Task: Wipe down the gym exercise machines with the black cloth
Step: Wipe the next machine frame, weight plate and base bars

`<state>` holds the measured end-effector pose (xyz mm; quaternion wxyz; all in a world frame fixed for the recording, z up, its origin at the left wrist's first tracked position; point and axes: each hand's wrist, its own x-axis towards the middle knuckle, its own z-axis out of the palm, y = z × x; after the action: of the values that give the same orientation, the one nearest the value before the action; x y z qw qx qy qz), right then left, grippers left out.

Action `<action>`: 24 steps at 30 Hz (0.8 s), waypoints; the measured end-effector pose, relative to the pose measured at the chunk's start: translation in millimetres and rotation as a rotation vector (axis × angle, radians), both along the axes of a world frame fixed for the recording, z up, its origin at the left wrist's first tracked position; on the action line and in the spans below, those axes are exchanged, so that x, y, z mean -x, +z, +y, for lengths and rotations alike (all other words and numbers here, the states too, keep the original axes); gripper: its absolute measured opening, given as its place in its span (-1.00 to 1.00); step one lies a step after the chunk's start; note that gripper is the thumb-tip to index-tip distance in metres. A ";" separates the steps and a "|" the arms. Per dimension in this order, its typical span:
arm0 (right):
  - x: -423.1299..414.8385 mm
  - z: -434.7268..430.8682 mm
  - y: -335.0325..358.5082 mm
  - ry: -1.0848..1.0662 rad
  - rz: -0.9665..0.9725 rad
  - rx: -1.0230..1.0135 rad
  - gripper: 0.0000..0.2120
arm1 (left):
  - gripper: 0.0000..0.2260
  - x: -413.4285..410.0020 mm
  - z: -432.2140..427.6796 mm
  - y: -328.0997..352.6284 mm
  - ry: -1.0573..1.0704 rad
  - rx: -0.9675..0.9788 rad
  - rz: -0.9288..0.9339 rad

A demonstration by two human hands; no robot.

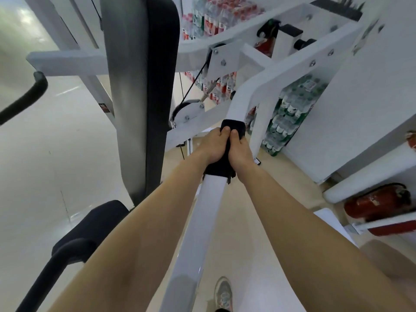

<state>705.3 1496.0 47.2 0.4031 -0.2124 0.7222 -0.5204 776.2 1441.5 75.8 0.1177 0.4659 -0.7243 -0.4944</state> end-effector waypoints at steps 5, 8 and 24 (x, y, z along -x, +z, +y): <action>-24.4 31.2 6.6 0.022 -0.001 -0.004 -0.49 | -0.63 -25.4 27.5 0.5 0.023 0.004 0.022; -59.7 67.1 7.6 0.021 -0.005 0.031 -0.58 | -0.63 -63.3 64.2 -7.9 0.030 -0.005 -0.001; -149.8 156.5 -10.1 0.057 -0.019 0.007 -0.53 | -0.68 -152.9 158.6 -7.7 0.065 -0.018 -0.044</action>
<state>855.1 1652.4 37.1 0.4240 -0.2294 0.7100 -0.5133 929.1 1600.1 68.1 0.1134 0.5011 -0.7066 -0.4866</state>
